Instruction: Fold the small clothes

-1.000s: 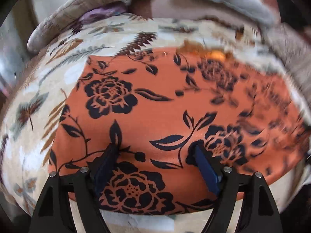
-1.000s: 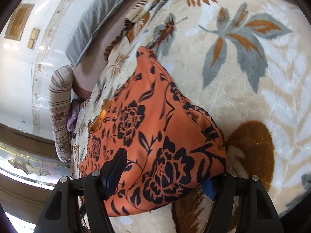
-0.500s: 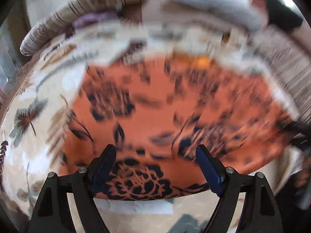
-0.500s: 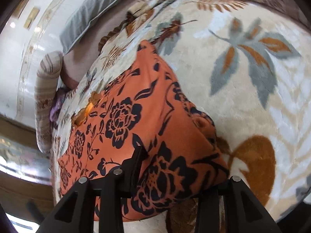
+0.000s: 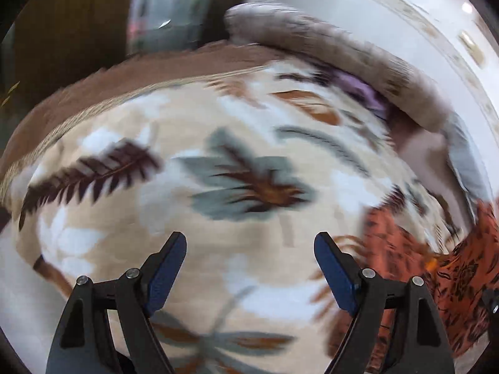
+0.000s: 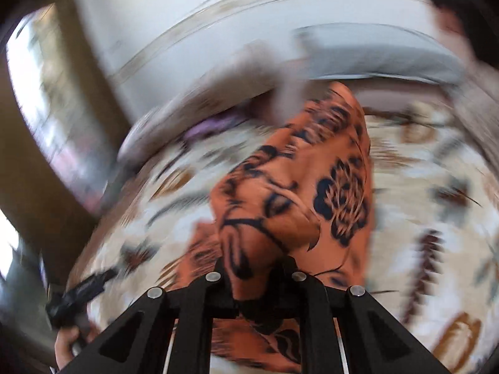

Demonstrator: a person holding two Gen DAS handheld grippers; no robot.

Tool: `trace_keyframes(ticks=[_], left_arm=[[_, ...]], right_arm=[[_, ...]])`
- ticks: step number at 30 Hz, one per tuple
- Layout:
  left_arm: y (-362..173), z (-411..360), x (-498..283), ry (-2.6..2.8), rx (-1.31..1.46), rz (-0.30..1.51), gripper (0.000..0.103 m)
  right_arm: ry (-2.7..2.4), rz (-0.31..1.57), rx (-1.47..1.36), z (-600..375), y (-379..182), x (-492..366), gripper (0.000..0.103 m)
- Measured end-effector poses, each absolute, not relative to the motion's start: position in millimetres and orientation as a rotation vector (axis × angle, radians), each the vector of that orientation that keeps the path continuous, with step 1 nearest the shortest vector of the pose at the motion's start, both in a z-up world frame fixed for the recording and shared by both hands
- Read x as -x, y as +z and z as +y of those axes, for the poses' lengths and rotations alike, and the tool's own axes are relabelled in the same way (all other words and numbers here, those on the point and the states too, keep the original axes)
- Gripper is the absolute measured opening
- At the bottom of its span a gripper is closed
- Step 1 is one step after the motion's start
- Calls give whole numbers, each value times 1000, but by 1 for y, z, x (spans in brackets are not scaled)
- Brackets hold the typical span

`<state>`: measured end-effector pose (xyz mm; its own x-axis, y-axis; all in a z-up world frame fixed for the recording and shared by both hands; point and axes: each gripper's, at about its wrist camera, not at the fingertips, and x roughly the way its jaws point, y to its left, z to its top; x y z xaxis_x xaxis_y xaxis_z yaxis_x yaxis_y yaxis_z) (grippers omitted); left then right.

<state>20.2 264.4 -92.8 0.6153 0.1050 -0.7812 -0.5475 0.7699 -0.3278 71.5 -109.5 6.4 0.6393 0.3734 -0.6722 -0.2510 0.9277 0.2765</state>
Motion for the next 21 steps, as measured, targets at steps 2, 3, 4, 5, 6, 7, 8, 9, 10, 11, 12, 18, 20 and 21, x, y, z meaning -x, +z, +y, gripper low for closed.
trace_keyframes(ticks=[2,3,4,5,6,7,8,9,10,11,12,18,20,21], left_arm=[[-105,272,-21,419,610,869,84],[-108,274,-21,408,625,877,84],[-108,274,-22,403,624,875,84],[-106,272,-22,400,605,872,84],[-105,272,-21,398,592,870,84],[-104,272,-19,392,581,867,84],[-104,273,-19,389,579,867,84],[-105,274,-20,383,582,869,84],[-105,274,-22,375,587,872,84],[-104,274,-21,368,592,873,84],[-104,273,-23,361,595,872,84],[-104,267,-27,347,582,880,84],[-105,267,-27,347,580,883,84],[-105,267,-27,349,574,885,84]], right_arm=[[415,909,-87,-57,-29,-79,13],[429,967,-66,-38,-52,-83,13],[438,1048,-40,-20,-82,-87,13],[434,1100,-16,-11,-100,-88,14],[425,1100,-5,-8,-109,-86,14],[419,1074,-2,-7,-106,-83,14],[422,1066,-13,-10,-101,-82,14],[427,1061,-24,-12,-96,-83,13],[434,1047,-28,-16,-88,-82,13],[437,1018,-36,-21,-77,-82,13],[438,992,-51,-21,-69,-83,13],[480,927,-65,-7,-57,-69,14],[499,976,-20,0,-81,-67,14],[504,1010,11,4,-95,-68,14]])
